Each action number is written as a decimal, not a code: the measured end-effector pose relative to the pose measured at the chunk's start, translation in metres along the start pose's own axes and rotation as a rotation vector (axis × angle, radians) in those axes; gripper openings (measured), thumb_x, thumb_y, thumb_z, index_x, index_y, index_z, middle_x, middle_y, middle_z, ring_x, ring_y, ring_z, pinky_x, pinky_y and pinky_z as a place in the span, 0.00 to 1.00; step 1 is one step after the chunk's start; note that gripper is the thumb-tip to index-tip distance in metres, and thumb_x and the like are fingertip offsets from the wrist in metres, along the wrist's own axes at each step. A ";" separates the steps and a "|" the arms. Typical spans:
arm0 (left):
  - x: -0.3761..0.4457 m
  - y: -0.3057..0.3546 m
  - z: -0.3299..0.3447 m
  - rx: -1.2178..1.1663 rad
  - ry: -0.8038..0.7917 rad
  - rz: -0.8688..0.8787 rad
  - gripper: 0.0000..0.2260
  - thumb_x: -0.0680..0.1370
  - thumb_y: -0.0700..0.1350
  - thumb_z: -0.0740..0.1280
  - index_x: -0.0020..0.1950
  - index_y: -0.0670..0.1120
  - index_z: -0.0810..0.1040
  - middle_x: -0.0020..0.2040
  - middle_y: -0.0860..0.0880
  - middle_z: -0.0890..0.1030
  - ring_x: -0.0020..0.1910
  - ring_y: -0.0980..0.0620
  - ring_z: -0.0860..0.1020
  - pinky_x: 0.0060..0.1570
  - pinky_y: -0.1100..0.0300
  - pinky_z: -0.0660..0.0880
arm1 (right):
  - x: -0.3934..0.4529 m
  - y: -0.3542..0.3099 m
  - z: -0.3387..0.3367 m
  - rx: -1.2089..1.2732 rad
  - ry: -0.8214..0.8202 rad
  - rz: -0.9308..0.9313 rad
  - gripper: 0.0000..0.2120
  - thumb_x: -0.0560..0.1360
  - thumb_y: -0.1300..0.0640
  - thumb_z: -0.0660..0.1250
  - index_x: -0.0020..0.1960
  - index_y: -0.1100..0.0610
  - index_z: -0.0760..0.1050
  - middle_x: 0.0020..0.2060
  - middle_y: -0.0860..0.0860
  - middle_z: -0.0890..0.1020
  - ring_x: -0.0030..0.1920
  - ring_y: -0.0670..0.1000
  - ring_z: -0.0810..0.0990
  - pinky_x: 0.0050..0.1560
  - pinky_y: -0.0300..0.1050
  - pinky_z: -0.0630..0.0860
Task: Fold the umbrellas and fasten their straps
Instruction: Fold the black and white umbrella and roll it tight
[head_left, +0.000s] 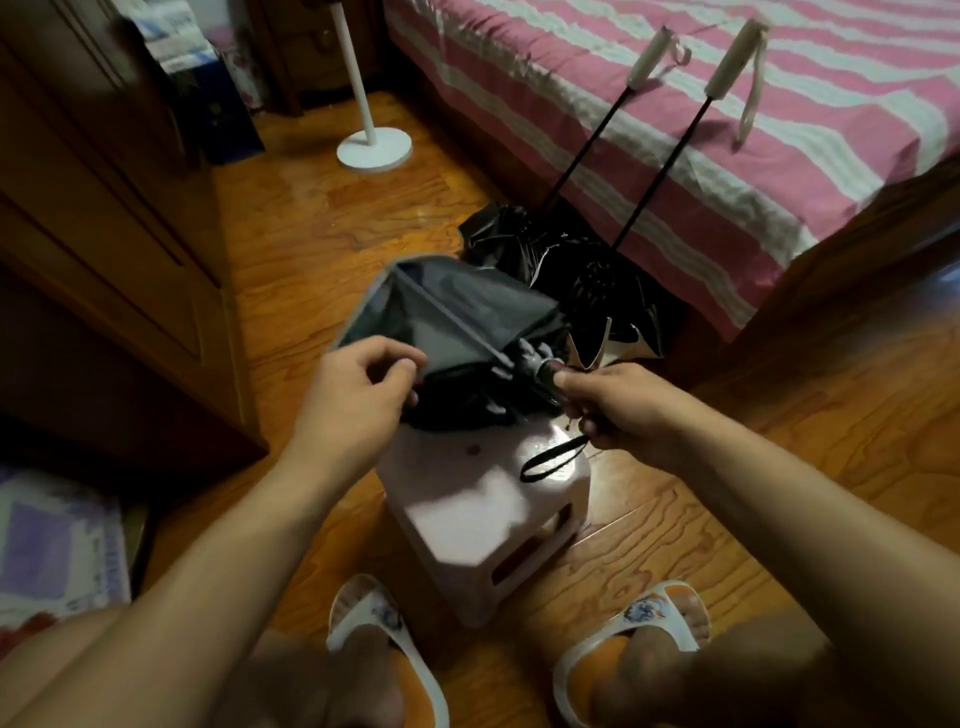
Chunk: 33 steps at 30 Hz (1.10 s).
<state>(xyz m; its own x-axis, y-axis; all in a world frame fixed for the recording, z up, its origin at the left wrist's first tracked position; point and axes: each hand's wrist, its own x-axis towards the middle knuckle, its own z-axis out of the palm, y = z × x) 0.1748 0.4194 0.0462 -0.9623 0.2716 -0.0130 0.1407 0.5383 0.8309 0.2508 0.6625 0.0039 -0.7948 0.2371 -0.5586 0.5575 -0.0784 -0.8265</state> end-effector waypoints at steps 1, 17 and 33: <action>-0.006 0.004 0.001 -0.142 -0.037 -0.106 0.09 0.83 0.38 0.64 0.50 0.46 0.83 0.43 0.47 0.84 0.37 0.55 0.80 0.36 0.63 0.76 | -0.005 -0.008 0.003 0.088 -0.017 0.006 0.09 0.81 0.53 0.68 0.48 0.59 0.76 0.36 0.54 0.75 0.28 0.47 0.71 0.28 0.38 0.64; 0.027 0.050 0.026 -0.791 -0.355 -0.527 0.11 0.81 0.47 0.68 0.42 0.43 0.82 0.34 0.46 0.81 0.28 0.52 0.79 0.35 0.58 0.75 | -0.040 -0.063 0.059 0.187 -0.363 0.004 0.25 0.83 0.39 0.58 0.55 0.56 0.84 0.48 0.54 0.85 0.48 0.54 0.83 0.46 0.46 0.79; 0.017 -0.147 -0.030 0.744 -0.263 -0.186 0.15 0.77 0.48 0.73 0.62 0.47 0.77 0.58 0.46 0.76 0.62 0.43 0.77 0.58 0.52 0.74 | -0.034 -0.050 -0.043 -0.679 0.338 -0.199 0.09 0.82 0.55 0.66 0.60 0.54 0.80 0.51 0.48 0.81 0.50 0.51 0.79 0.49 0.46 0.74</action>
<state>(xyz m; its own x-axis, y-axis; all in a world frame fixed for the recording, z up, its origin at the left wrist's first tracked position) 0.1306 0.3209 -0.0588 -0.9120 0.2545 -0.3218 0.1909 0.9575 0.2162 0.2600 0.7004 0.0670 -0.8397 0.4753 -0.2627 0.5235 0.5800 -0.6241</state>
